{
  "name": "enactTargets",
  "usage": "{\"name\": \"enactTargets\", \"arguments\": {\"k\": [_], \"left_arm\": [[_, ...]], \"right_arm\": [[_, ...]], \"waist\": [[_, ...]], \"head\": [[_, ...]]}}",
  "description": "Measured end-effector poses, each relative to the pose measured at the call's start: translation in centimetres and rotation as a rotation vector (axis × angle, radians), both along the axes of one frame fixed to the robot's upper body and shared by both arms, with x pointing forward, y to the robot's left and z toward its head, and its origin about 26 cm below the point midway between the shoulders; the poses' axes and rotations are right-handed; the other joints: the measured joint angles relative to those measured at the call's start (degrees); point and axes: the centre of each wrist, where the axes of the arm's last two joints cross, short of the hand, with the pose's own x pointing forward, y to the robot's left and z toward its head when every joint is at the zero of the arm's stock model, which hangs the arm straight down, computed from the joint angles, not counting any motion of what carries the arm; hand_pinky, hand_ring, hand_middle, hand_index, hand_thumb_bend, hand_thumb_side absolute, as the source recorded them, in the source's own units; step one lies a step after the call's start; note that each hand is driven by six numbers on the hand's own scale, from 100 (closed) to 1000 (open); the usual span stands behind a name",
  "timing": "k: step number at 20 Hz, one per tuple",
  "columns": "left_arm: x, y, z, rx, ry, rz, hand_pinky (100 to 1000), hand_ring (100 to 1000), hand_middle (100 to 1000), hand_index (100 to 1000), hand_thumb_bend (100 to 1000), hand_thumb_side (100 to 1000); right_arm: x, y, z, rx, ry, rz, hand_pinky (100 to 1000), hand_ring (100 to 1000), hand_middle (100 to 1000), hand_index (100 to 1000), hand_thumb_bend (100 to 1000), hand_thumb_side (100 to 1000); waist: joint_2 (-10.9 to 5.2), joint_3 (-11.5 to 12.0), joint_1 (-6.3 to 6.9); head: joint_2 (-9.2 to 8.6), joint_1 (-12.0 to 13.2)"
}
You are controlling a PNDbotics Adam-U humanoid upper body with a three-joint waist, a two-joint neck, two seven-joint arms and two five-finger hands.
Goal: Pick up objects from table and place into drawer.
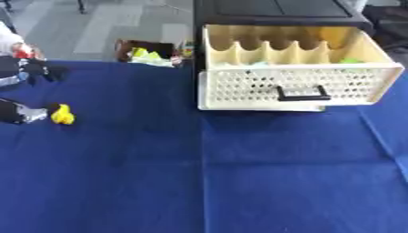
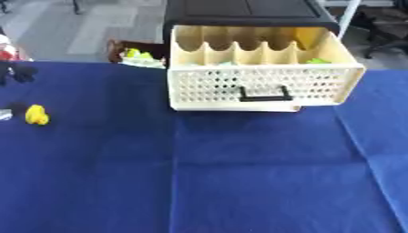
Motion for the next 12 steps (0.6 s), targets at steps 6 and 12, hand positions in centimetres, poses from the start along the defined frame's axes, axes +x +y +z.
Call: {"name": "enactTargets", "arguments": {"k": [6, 12], "left_arm": [[0.28, 0.71, 0.21, 0.054, -0.010, 0.034, 590, 738, 705, 1000, 472, 853], [0.60, 0.73, 0.15, 0.116, -0.021, 0.037, 586, 731, 688, 998, 507, 870]], "right_arm": [[0.02, -0.04, -0.07, 0.006, 0.005, -0.001, 672, 105, 182, 780, 100, 928], [0.05, -0.14, -0.17, 0.023, 0.010, 0.000, 675, 101, 178, 773, 100, 932]], "waist": [[0.25, -0.1, -0.02], [0.72, -0.3, 0.02]], "head": [[-0.19, 0.2], [-0.76, 0.5]]}}
